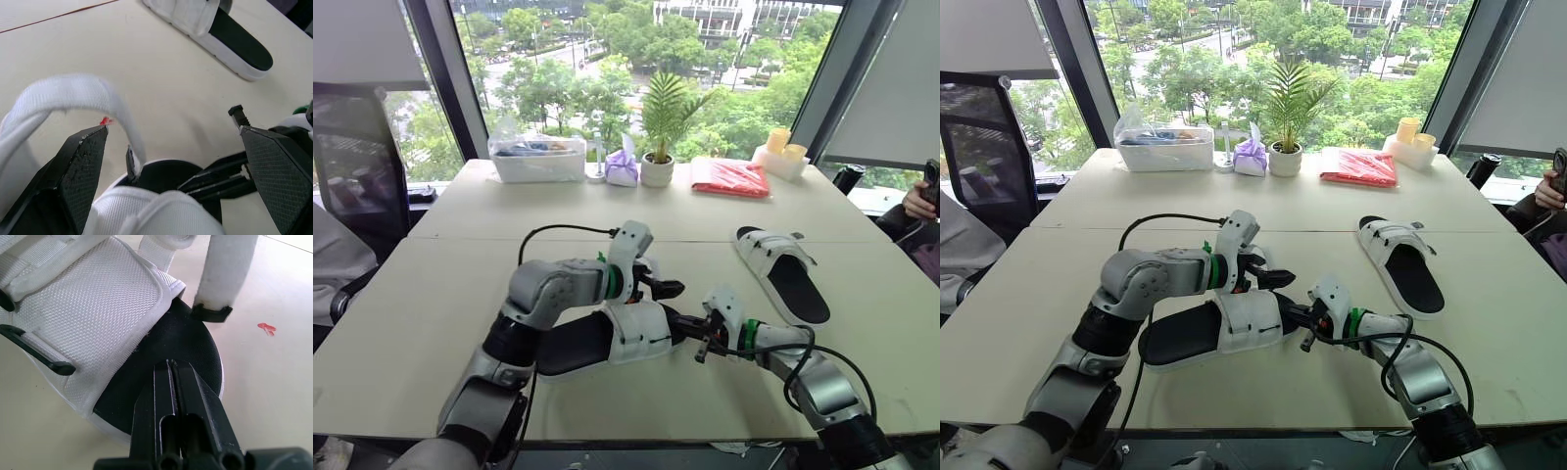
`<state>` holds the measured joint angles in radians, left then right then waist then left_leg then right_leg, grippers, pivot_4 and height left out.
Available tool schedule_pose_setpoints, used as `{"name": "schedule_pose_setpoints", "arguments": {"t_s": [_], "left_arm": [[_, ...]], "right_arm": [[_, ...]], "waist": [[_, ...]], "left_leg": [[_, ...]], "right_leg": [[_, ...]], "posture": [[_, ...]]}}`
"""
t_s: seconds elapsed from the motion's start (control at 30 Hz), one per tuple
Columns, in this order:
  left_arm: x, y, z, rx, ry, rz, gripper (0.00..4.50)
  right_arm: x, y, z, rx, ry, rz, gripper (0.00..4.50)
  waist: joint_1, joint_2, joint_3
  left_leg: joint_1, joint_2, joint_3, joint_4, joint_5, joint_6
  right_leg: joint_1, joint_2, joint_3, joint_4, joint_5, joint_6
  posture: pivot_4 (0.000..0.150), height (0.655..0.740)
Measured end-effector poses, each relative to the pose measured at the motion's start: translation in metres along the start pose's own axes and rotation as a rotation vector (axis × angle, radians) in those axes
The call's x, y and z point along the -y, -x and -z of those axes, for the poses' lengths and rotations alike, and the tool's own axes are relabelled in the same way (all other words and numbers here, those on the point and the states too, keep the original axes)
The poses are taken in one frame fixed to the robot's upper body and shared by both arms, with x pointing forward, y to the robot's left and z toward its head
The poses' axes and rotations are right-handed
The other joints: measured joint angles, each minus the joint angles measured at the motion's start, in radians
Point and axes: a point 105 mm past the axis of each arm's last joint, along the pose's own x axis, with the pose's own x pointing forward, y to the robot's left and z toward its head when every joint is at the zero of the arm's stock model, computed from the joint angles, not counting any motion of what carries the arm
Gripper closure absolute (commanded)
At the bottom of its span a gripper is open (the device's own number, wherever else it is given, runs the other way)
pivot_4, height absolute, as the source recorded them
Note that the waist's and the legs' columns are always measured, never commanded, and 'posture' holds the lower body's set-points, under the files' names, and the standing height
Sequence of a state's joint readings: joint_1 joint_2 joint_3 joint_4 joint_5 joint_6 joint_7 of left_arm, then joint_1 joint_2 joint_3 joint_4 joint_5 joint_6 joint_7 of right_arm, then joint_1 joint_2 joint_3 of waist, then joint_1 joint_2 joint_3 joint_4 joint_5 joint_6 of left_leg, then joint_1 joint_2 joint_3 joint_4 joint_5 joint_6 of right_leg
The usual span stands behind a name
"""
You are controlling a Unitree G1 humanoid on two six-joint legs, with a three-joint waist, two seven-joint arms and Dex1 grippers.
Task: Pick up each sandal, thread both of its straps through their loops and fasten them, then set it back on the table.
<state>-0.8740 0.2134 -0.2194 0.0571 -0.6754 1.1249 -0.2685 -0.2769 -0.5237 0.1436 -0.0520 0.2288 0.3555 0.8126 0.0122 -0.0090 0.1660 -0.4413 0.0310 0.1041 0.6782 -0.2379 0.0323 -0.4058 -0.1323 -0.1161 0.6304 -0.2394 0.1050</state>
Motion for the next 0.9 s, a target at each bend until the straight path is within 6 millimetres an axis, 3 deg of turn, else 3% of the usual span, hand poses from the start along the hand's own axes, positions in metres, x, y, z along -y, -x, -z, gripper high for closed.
{"name": "schedule_pose_setpoints", "arguments": {"t_s": [0.07,0.3,0.5,0.63,0.9], "left_arm": [[-0.005,-0.004,0.001,-0.003,0.002,-0.015,0.93],[-0.011,-0.012,0.004,0.003,-0.009,-0.04,4.47],[0.006,-0.005,-0.015,0.107,-0.022,0.097,4.47],[0.003,0.019,-0.025,0.149,0.049,0.202,4.47],[0.002,0.069,-0.022,0.043,0.156,0.425,4.47]], "right_arm": [[-0.001,-0.001,0.0,0.003,-0.001,-0.001,4.5],[0.0,-0.001,-0.001,0.001,0.008,0.006,4.5],[0.0,-0.001,-0.001,0.004,0.006,0.008,4.5],[0.0,-0.002,-0.001,0.008,0.002,0.008,4.5],[0.001,-0.002,0.0,0.009,0.0,0.002,4.5]], "waist": [[-0.001,0.0,0.0],[0.0,0.0,0.0],[-0.001,0.0,0.0],[-0.002,0.0,0.0],[-0.002,0.0,0.0]], "left_leg": [[0.0,0.0,0.0,0.0,0.0,0.0],[0.0,0.0,0.0,0.0,-0.003,0.005],[-0.001,0.0,0.0,0.0,-0.003,0.005],[-0.001,0.0,0.0,0.0,-0.003,0.005],[-0.001,0.0,0.0,0.0,-0.003,0.005]], "right_leg": [[0.0,0.0,0.0,0.0,0.0,0.0],[-0.001,0.0,0.0,0.0,0.0,0.0],[-0.001,-0.001,0.0,0.0,0.0,0.0],[-0.002,-0.001,0.0,0.0,0.0,0.0],[-0.001,0.0,0.0,0.0,0.0,0.0]], "posture": [[0.15,0.74],[0.15,0.74],[0.15,0.74],[0.15,0.74],[0.15,0.74]]}}
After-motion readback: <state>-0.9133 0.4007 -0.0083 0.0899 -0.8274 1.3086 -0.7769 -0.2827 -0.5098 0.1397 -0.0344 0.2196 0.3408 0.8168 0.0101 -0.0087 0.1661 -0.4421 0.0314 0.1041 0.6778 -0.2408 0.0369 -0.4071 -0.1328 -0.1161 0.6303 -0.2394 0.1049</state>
